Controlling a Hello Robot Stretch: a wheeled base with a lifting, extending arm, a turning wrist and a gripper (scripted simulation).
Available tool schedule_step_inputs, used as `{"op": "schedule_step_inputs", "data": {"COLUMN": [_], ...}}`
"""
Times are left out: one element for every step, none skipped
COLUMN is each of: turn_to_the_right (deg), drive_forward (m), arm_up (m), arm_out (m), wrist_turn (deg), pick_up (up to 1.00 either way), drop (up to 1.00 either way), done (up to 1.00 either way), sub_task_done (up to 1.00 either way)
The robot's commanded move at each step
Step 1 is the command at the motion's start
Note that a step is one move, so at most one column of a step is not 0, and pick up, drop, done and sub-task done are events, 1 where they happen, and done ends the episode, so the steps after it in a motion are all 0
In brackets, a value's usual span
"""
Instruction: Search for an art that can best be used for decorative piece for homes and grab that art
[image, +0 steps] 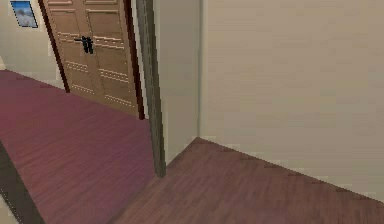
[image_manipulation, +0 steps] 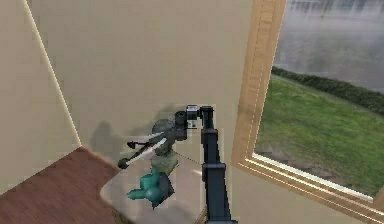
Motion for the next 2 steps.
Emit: {"op": "schedule_step_inputs", "data": {"turn_to_the_right": [0.0,0.0], "drive_forward": [0.0,0.0], "arm_up": [0.0,0.0], "arm_out": [0.0,0.0], "wrist_turn": [45.0,15.0], "pick_up": [0.0,0.0], "drop": [0.0,0.0], "done": [0.0,0.0], "sub_task_done": [0.0,0.0]}}
